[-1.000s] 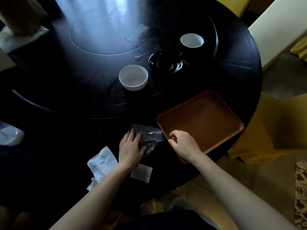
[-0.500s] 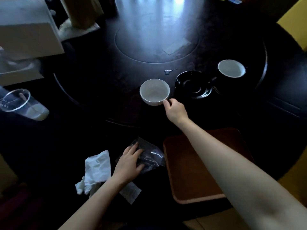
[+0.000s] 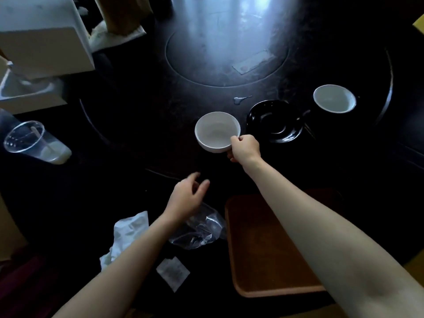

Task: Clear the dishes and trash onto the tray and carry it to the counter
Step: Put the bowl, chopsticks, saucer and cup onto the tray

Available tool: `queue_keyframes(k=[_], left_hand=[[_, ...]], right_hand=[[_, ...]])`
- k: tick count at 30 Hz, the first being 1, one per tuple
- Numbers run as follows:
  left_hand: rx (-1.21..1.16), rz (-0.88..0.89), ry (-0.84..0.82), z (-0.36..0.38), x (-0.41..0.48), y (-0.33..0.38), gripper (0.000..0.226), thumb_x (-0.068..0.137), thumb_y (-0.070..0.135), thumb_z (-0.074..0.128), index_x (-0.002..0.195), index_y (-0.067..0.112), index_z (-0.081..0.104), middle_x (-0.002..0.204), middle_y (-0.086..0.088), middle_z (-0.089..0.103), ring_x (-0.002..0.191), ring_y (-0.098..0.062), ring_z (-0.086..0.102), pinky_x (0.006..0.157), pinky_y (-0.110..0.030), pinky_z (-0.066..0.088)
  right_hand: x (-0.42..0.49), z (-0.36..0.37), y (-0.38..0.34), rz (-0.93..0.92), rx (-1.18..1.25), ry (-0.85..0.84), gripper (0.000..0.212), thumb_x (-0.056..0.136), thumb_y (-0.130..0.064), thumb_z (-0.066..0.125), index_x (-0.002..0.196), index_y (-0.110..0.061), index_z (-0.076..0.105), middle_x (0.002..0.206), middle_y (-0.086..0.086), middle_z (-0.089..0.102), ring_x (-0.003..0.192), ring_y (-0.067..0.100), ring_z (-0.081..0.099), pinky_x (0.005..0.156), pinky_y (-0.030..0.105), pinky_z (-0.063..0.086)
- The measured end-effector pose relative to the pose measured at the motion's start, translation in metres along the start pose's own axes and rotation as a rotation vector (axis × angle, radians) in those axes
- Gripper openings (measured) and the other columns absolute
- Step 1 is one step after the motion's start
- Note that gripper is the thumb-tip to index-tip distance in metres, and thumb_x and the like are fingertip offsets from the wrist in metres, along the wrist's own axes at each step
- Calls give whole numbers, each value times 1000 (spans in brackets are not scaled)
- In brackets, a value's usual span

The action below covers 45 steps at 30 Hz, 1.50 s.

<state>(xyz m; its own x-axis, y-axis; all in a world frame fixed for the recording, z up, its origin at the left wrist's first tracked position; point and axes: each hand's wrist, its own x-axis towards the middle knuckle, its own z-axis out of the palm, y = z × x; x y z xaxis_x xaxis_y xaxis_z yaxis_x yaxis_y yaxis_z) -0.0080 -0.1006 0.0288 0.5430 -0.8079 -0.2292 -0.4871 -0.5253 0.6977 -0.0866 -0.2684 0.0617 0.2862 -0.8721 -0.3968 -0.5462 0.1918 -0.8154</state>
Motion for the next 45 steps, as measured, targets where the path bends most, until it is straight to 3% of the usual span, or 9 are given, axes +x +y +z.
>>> queue_keyframes(k=[4, 9, 15, 20, 24, 31, 35, 39, 45], left_hand=[[-727, -257, -64, -12, 39, 51, 46, 92, 38, 43, 128, 10, 42, 101, -13, 57, 76, -18, 61, 59, -27, 57], [-1051, -314, -222, -17, 62, 81, 38, 91, 42, 44, 119, 17, 45, 111, -10, 57, 97, -25, 61, 69, -39, 59], [-1057, -323, -235, -2, 64, 79, 31, 94, 31, 43, 121, 16, 44, 114, -11, 56, 94, -22, 60, 58, -32, 59], [-1118, -318, -223, -3, 64, 75, 29, 94, 29, 42, 121, 18, 45, 108, -6, 57, 93, -21, 60, 58, -31, 59], [-1122, -307, -217, -6, 66, 74, 27, 94, 30, 42, 118, 20, 46, 106, -4, 58, 90, -19, 61, 61, -32, 60], [-1075, -297, -226, -6, 61, 78, 27, 94, 31, 42, 119, 22, 47, 106, -2, 59, 93, -19, 62, 62, -31, 60], [-1044, -303, -249, -5, 52, 76, 26, 94, 29, 43, 120, 24, 47, 111, -3, 57, 98, -21, 60, 62, -30, 60], [-982, -318, -286, -2, 36, 72, 27, 93, 28, 43, 120, 26, 46, 109, -1, 56, 94, -21, 60, 60, -30, 60], [-939, -351, -302, 8, 12, 67, 29, 94, 30, 42, 121, 24, 46, 109, -3, 58, 92, -21, 62, 61, -29, 59]], right_hand=[[-11, -21, 2, -45, 27, -42, 29, 81, -15, 46, 53, -11, 53, 53, 9, 57, 48, 23, 56, 50, 31, 50], [-24, -47, 7, -85, 25, -96, 25, 83, -14, 47, 60, -9, 56, 54, 7, 56, 38, 8, 51, 38, 20, 42], [-18, -65, 23, -24, 109, -145, 34, 95, -31, 44, 82, -4, 60, 65, 7, 60, 49, 15, 55, 43, 23, 46], [17, -120, 55, -116, -680, 504, 31, 87, -24, 54, 109, -2, 57, 114, 23, 58, 108, 38, 48, 89, 43, 41], [39, -144, 72, 104, -976, 415, 37, 85, -13, 56, 119, -2, 46, 127, 20, 45, 119, 37, 37, 97, 47, 36], [52, -151, 75, 98, -1080, 316, 41, 87, -7, 52, 125, 0, 36, 128, 26, 43, 115, 40, 46, 89, 46, 45], [31, -156, 85, 72, -963, 317, 33, 89, 3, 37, 122, 1, 35, 126, 26, 39, 100, 45, 55, 68, 43, 44], [-7, -168, 114, 65, -732, 409, 26, 92, -9, 34, 116, -2, 42, 117, 23, 50, 93, 42, 56, 65, 38, 40], [-79, -184, 188, -339, -645, 514, 41, 93, -34, 37, 98, 2, 56, 86, 21, 65, 70, 37, 64, 53, 29, 44]])
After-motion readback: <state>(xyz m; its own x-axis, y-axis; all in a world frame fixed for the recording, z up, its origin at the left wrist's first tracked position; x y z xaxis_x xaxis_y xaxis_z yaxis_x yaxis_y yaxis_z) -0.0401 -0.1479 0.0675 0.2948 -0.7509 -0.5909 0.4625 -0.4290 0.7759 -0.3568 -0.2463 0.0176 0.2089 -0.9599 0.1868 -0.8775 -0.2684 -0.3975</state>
